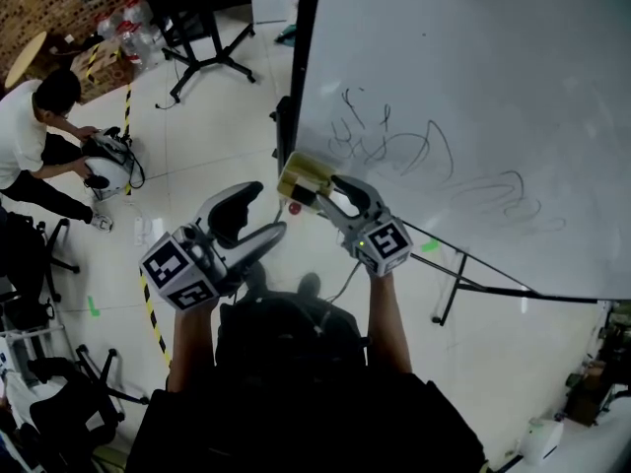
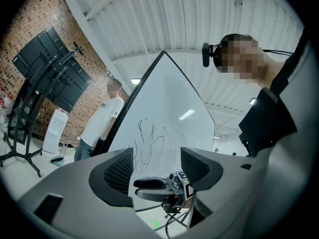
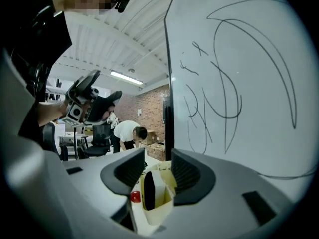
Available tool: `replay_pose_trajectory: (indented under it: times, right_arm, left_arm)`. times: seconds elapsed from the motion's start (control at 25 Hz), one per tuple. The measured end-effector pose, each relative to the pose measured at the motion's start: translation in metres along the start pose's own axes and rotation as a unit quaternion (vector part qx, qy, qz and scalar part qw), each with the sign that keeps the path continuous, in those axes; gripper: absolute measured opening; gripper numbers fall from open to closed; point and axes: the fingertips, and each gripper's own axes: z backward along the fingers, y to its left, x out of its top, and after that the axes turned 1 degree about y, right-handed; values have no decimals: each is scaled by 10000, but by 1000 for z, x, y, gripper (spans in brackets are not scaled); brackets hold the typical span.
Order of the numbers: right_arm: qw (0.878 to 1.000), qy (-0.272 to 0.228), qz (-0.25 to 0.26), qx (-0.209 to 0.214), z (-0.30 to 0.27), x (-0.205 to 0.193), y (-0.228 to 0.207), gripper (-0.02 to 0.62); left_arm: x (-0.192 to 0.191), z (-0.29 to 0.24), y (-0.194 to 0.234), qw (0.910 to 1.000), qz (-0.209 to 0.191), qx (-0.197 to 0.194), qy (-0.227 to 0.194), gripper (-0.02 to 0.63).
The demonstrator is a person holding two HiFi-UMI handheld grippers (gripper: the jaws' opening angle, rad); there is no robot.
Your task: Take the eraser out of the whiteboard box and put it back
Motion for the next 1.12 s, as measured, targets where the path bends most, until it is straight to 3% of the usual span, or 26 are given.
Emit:
replay_pose_trajectory:
  times: [0.48, 0.76, 1.12]
  right_arm:
    - [9915, -1108, -575, 377, 55, 56, 0, 144]
    - [9743, -1904, -988, 686, 98, 82, 11, 133]
    - [9597, -2367, -1322, 738, 122, 87, 20, 133]
  left_arm:
    - [-10, -10, -23, 9997, -40, 252, 15, 293]
    - [-28, -14, -48, 9982, -44, 541, 266, 292]
    - [-35, 5, -59, 9960, -56, 813, 376, 293]
